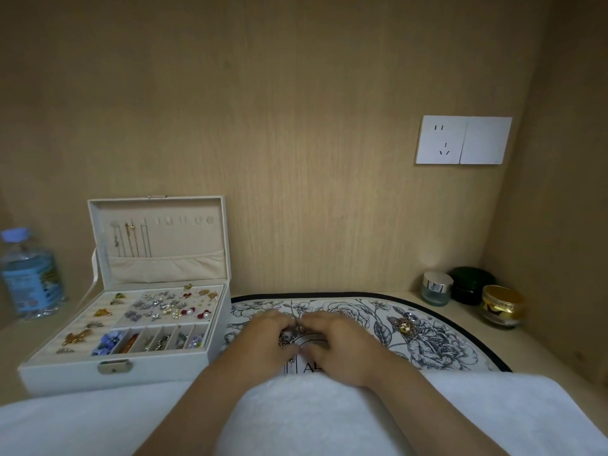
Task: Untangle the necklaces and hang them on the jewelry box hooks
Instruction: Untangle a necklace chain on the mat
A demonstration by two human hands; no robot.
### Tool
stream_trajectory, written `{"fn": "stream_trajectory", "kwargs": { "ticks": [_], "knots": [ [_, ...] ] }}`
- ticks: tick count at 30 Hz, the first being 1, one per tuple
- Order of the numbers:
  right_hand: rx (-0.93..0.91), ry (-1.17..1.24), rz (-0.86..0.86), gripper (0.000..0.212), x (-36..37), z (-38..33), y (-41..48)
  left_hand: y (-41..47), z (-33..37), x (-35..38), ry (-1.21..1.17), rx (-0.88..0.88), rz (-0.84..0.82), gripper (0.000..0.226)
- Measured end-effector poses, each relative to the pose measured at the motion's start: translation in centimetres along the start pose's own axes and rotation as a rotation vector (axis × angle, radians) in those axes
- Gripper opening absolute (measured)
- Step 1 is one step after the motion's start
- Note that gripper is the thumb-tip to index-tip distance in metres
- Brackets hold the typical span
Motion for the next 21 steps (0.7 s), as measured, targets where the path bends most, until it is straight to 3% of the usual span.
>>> {"fn": "stream_trajectory", "kwargs": {
  "ticks": [5, 11, 14, 18, 21],
  "knots": [
    [-0.019, -0.037, -0.017, 0.030, -0.2, 0.1, 0.2, 0.2, -0.4, 0.0, -0.285, -0.088, 0.030, 0.047],
    [0.082, -0.088, 0.035, 0.009, -0.9, 1.4, 0.1, 0.2, -1.7, -0.2, -0.004, -0.003, 0.048, 0.041],
    [0.170, -0.261, 0.106, 0.017, -1.7, 1.8, -0.2, -0.1, -1.3, -0.6, 0.113, 0.003, 0.029, 0.032],
    [0.241, -0.564, 0.172, 0.026, -2.0, 2.1, -0.4, -0.6, -0.5, -0.8, 0.188, -0.050, -0.091, 0.060],
    [0.104, -0.303, 0.205, 0.019, -1.0, 1.2, -0.1, -0.6, -0.2, -0.6, 0.125, -0.078, -0.089, 0.065]
  ]
}}
Point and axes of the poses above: each hand's wrist, its own y-axis towards the middle knuckle, its own x-axis out of the palm, z = x × y, the point moved 1 cm from there along y, towards the middle knuckle, and after that the axes turned 1 degree about -y, right-handed, at the moved point
